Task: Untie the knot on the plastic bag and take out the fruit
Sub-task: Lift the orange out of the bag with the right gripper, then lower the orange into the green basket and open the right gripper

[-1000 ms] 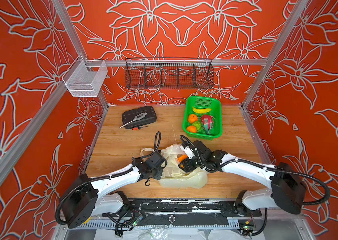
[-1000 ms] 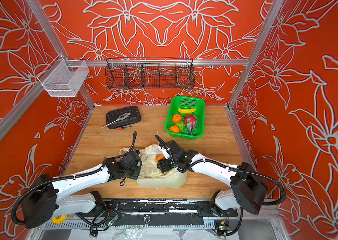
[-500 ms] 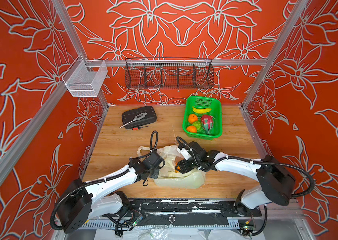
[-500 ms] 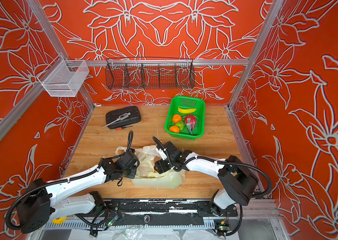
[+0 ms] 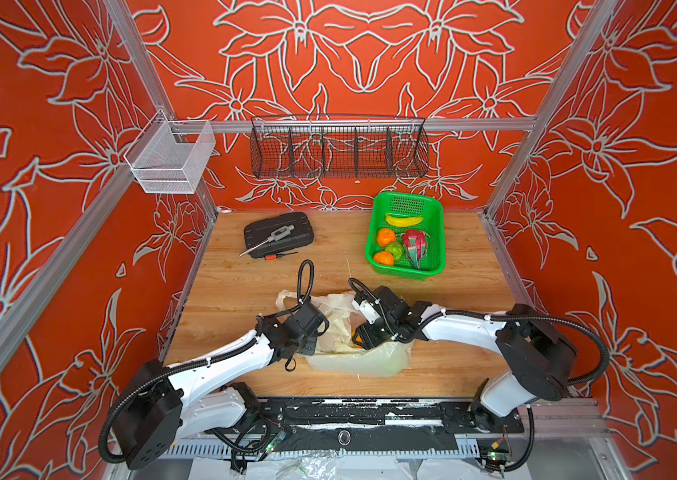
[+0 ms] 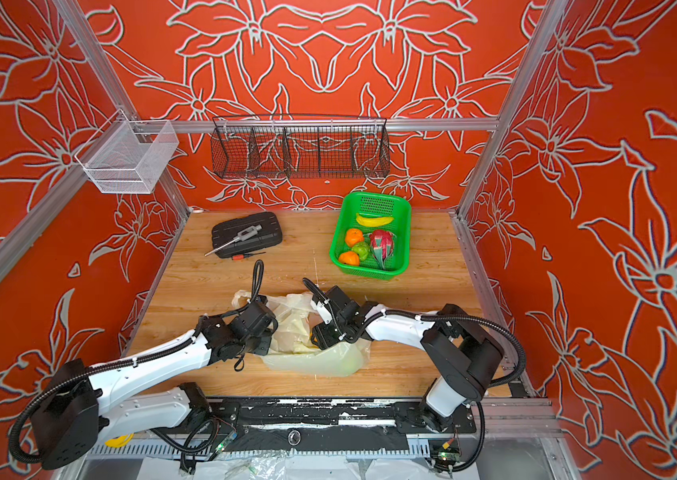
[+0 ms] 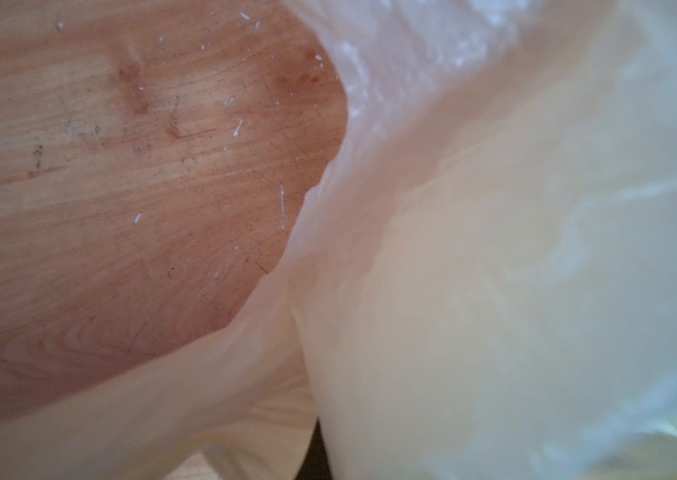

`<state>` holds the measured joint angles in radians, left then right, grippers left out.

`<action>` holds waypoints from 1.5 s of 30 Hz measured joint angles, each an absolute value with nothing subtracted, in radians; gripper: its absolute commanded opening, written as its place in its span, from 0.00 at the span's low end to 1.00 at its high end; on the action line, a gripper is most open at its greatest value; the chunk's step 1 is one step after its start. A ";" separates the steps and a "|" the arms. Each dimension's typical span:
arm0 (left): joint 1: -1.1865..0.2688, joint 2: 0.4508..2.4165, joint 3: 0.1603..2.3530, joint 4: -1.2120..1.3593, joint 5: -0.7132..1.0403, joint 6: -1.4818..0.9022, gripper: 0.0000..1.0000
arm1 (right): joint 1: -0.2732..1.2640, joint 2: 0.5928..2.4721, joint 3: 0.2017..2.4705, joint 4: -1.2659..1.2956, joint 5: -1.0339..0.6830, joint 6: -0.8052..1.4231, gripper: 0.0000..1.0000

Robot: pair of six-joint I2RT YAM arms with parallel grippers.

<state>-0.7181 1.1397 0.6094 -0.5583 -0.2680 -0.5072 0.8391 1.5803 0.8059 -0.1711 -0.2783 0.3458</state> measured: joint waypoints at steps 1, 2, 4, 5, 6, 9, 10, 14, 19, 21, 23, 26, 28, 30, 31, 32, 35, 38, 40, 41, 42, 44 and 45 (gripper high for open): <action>-0.714 1.140 0.609 -0.560 -0.270 -0.511 0.00 | 0.839 1.570 0.799 -0.174 -0.277 0.346 0.50; -0.711 1.140 0.609 -0.561 -0.273 -0.514 0.00 | 0.839 1.555 0.791 -0.177 -0.276 0.347 0.50; -0.707 1.140 0.609 -0.562 -0.277 -0.517 0.00 | 0.839 1.517 0.778 -0.183 -0.274 0.350 0.49; -0.706 1.140 0.609 -0.562 -0.277 -0.517 0.00 | 0.839 1.494 0.773 -0.184 -0.273 0.352 0.49; -0.705 1.140 0.609 -0.562 -0.278 -0.517 0.00 | 0.839 1.472 0.770 -0.184 -0.273 0.355 0.49; -0.704 1.139 0.609 -0.562 -0.275 -0.515 0.00 | 0.838 1.415 0.769 -0.174 -0.278 0.374 0.49; -0.704 1.137 0.609 -0.561 -0.271 -0.513 0.00 | 0.837 1.401 0.769 -0.168 -0.282 0.382 0.49; -0.701 1.110 0.609 -0.550 -0.233 -0.486 0.23 | 0.837 1.377 0.769 -0.112 -0.329 0.439 0.49; -0.700 1.031 0.609 -0.523 -0.184 -0.458 0.36 | 0.837 1.377 0.769 -0.030 -0.393 0.522 0.48; -0.700 0.994 0.609 -0.519 -0.170 -0.447 0.40 | 0.837 1.372 0.769 0.004 -0.409 0.559 0.49; -0.700 0.956 0.612 -0.520 -0.157 -0.435 0.43 | 0.837 1.358 0.769 0.036 -0.414 0.590 0.49; -0.700 0.912 0.636 -0.537 -0.144 -0.417 0.49 | 0.829 1.319 0.771 0.072 -0.416 0.627 0.48; -0.700 0.889 0.664 -0.543 -0.139 -0.405 0.53 | 0.812 1.291 0.776 0.085 -0.416 0.643 0.48; -0.700 0.869 0.691 -0.543 -0.133 -0.392 0.57 | 0.786 1.269 0.793 0.089 -0.413 0.656 0.48; -0.700 0.860 0.703 -0.543 -0.127 -0.388 0.59 | 0.767 1.259 0.806 0.089 -0.408 0.662 0.48; -0.700 0.852 0.715 -0.542 -0.122 -0.382 0.61 | 0.745 1.251 0.820 0.090 -0.401 0.667 0.48; -0.700 0.840 0.743 -0.532 -0.094 -0.363 0.70 | 0.666 1.230 0.859 0.089 -0.370 0.686 0.49; -0.700 0.839 0.757 -0.510 -0.060 -0.342 0.77 | 0.583 1.232 0.920 0.042 -0.308 0.692 0.49; -0.700 0.841 0.766 -0.498 -0.039 -0.330 0.82 | 0.535 1.249 0.972 -0.005 -0.264 0.690 0.49; -0.700 0.845 0.773 -0.492 -0.029 -0.325 0.84 | 0.505 1.264 1.004 -0.035 -0.241 0.688 0.49; -0.700 0.849 0.780 -0.487 -0.022 -0.318 0.86 | 0.484 1.281 1.029 -0.056 -0.224 0.685 0.49; -0.700 0.862 0.796 -0.474 -0.004 -0.310 0.91 | 0.432 1.341 1.102 -0.130 -0.196 0.675 0.49; -0.700 0.867 0.801 -0.469 0.002 -0.307 0.93 | 0.413 1.374 1.135 -0.159 -0.185 0.665 0.49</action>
<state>-0.7002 0.8665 0.8009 -0.4686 0.0021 -0.3073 0.4129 1.3739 1.1347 -0.1589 -0.1848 0.6651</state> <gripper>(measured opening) 0.898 0.636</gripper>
